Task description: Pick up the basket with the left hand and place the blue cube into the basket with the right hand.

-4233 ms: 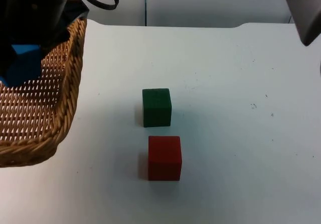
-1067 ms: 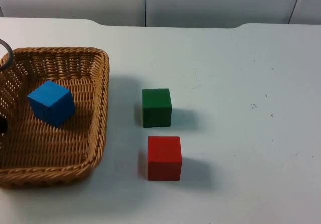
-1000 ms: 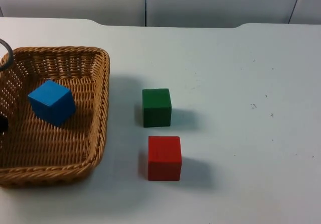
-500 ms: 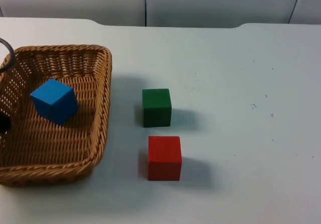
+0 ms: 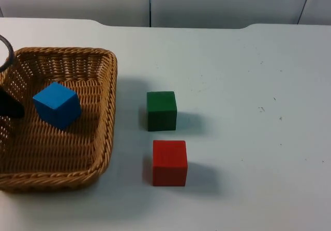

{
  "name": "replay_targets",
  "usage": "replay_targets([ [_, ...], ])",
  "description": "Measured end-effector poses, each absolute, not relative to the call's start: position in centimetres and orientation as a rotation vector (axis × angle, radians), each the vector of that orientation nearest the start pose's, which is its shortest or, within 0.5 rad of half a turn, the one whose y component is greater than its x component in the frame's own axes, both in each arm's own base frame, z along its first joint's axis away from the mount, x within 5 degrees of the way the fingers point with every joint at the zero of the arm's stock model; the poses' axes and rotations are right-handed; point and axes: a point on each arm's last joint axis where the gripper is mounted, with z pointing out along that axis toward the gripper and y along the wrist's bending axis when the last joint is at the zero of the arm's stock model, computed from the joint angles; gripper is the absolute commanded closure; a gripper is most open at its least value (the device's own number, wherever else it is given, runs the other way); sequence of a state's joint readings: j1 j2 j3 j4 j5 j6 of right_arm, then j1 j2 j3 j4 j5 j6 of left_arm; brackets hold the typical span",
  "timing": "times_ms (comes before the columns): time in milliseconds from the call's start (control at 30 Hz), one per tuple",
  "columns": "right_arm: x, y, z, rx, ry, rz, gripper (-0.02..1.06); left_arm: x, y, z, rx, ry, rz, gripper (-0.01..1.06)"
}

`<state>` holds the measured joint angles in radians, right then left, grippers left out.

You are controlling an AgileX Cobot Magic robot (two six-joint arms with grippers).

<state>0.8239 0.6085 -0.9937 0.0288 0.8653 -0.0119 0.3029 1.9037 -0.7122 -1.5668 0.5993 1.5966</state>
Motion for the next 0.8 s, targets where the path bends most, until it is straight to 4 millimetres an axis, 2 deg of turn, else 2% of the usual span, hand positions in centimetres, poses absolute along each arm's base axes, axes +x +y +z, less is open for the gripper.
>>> replay_targets([
  [67, 5.8, 6.6, 41.5, -0.814, 1.836, 0.559, 0.32, 29.7, 4.0, 10.4, -0.142, 2.5, -0.637, 0.11],
  [133, 5.8, 6.6, 41.5, -0.816, 1.835, 0.557, 0.32, 29.7, 4.3, 11.9, -0.121, 2.468, -0.562, 0.11],
  [233, 5.8, 6.6, 41.5, -0.819, 1.835, 0.555, 0.32, 29.5, 4.8, 15.2, -0.097, 2.386, -0.433, 0.11],
  [267, 5.8, 6.6, 41.5, -0.819, 1.835, 0.555, 0.32, 29.5, 4.8, 15.2, -0.097, 2.386, -0.433, 0.11],
  [400, 5.9, 6.5, 41.5, -0.823, 1.83, 0.533, 0.32, 28.6, 4.9, 20.6, -0.059, 2.231, -0.305, 0.11],
  [433, 5.9, 6.5, 41.5, -0.823, 1.83, 0.533, 0.32, 28.6, 4.9, 20.6, -0.059, 2.231, -0.305, 0.11],
  [567, 6.1, 6.4, 41.5, -0.82, 1.814, 0.5, 0.32, 26.3, 4.3, 26.4, -0.067, 2.044, -0.259, 0.11],
  [600, 6.2, 6.3, 41.6, -0.818, 1.803, 0.486, 0.32, 24.9, 3.9, 28.6, -0.069, 1.969, -0.251, 0.11],
  [633, 6.2, 6.3, 41.6, -0.818, 1.803, 0.486, 0.32, 24.9, 3.9, 28.6, -0.069, 1.969, -0.251, 0.11],
  [767, 6.5, 6.2, 42.1, -0.803, 1.743, 0.434, 0.32, 20.8, 2.3, 33.4, -0.05, 1.808, -0.274, 0.11],
  [800, 6.5, 6.2, 42.1, -0.803, 1.743, 0.434, 0.32, 20.8, 2.3, 33.4, -0.05, 1.808, -0.274, 0.11],
])
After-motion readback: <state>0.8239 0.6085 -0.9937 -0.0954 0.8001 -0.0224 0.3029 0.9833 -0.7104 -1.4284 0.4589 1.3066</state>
